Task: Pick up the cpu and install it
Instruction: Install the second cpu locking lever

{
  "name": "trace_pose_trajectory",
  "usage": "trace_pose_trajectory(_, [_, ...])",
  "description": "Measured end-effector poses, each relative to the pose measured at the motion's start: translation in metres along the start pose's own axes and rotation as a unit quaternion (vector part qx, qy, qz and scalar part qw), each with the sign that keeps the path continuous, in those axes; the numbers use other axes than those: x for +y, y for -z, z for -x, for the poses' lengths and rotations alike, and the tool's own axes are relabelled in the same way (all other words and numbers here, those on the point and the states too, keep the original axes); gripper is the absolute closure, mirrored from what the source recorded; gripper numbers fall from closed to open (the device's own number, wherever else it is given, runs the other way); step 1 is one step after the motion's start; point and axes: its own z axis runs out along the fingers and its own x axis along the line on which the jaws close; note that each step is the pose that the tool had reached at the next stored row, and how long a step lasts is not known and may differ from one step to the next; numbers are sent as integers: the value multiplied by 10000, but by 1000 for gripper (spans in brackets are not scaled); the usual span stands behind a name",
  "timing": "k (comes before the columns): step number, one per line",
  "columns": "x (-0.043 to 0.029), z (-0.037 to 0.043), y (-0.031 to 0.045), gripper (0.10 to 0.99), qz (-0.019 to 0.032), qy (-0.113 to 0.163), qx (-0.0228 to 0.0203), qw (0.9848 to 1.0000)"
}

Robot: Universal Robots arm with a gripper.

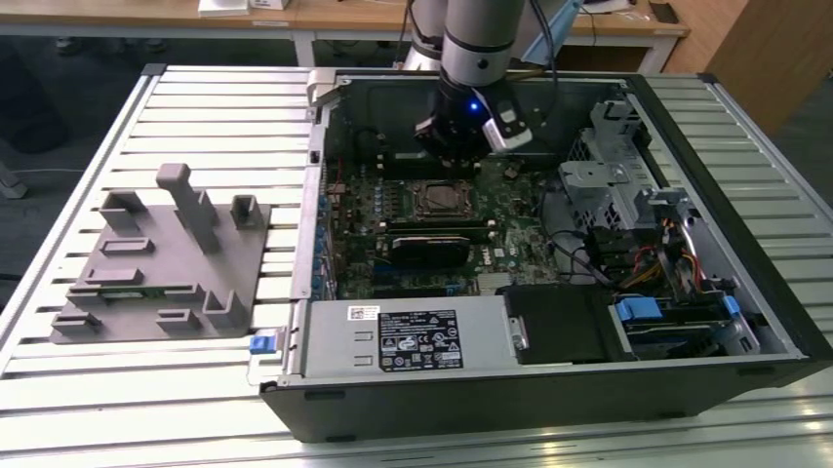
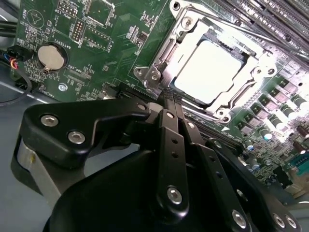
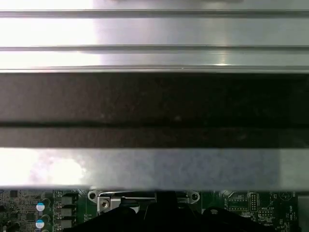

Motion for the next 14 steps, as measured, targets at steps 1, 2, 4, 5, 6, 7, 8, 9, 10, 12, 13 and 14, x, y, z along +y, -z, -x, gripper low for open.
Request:
trace_pose_trajectory(1, [-5, 1, 0, 980, 0, 0, 0, 10000])
trace_pose_trajectory(2, [-12, 3, 1, 980, 0, 0, 0, 10000])
trace_pose_trajectory(4, [-29, 6, 2, 980, 0, 0, 0, 10000])
trace_pose_trajectory(5, [-38, 6, 3, 980, 0, 0, 0, 10000])
trace_pose_trajectory(6, [-47, 7, 3, 980, 0, 0, 0, 10000])
trace_pose_trajectory(7, [-55, 9, 3, 980, 0, 0, 0, 10000])
trace_pose_trajectory(8, [-63, 11, 4, 980, 0, 0, 0, 10000])
trace_pose_trajectory(9, [-71, 13, 4, 980, 0, 0, 0, 10000])
trace_pose_trajectory(10, [-79, 14, 5, 980, 0, 0, 0, 10000])
trace_pose_trajectory(12, [-96, 15, 6, 980, 0, 0, 0, 10000])
trace_pose_trajectory(13, [-101, 15, 6, 980, 1, 0, 0, 10000])
trace_pose_trajectory(14, [-104, 14, 7, 980, 0, -1, 0, 10000])
